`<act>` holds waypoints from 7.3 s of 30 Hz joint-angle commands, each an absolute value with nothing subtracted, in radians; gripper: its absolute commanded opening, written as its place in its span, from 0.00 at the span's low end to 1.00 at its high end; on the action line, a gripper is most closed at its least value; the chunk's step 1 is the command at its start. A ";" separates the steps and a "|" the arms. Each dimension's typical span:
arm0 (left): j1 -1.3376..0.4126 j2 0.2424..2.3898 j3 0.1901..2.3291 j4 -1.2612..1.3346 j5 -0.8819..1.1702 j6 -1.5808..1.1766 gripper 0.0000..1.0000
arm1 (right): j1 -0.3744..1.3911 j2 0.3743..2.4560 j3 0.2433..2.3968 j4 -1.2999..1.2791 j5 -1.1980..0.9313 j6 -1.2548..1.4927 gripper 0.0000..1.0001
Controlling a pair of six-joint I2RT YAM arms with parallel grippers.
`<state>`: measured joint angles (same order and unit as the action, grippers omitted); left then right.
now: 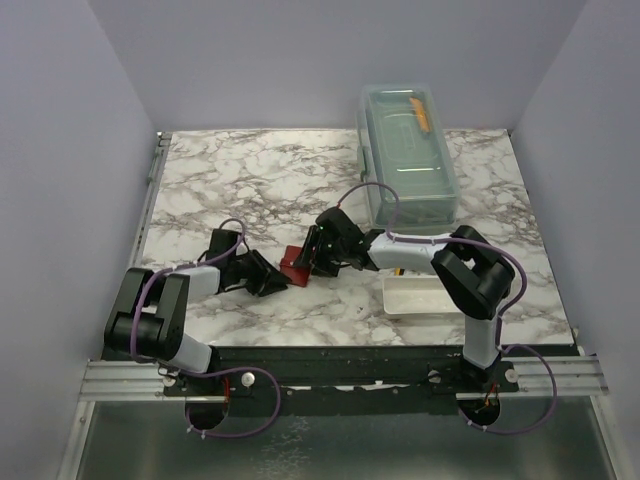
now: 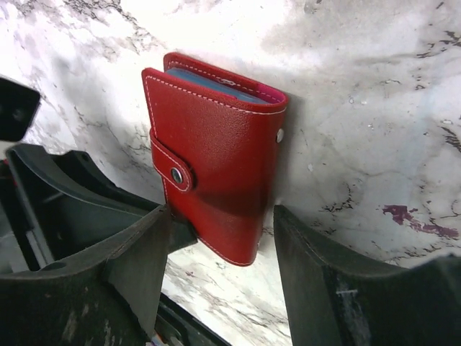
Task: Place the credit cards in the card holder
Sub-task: Open the card holder at the center of the board.
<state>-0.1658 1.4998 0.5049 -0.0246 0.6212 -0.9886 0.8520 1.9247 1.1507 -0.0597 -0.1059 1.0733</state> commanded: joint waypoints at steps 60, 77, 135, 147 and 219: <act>-0.181 1.508 0.420 0.090 0.472 -1.033 0.28 | 0.818 1.933 1.082 0.215 -0.262 0.960 0.43; -0.181 1.268 0.367 0.038 0.439 -1.014 0.46 | 0.839 1.882 1.120 0.059 -0.067 0.785 0.00; -0.516 1.587 0.935 -0.436 -0.088 -0.889 0.59 | 0.839 1.849 1.062 0.100 -0.044 0.768 0.00; -0.523 1.599 0.830 -0.384 -0.090 -0.911 0.46 | 0.838 1.862 1.058 0.093 -0.035 0.778 0.00; -0.422 1.345 0.650 -0.495 -0.094 -0.931 0.05 | 0.850 1.913 1.160 0.074 -0.550 0.580 0.60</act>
<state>-0.4431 1.3403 0.6510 -0.4885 -0.0738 -0.9600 0.8337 1.9079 1.1999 -0.0254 -0.4683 0.5426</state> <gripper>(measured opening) 0.026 0.606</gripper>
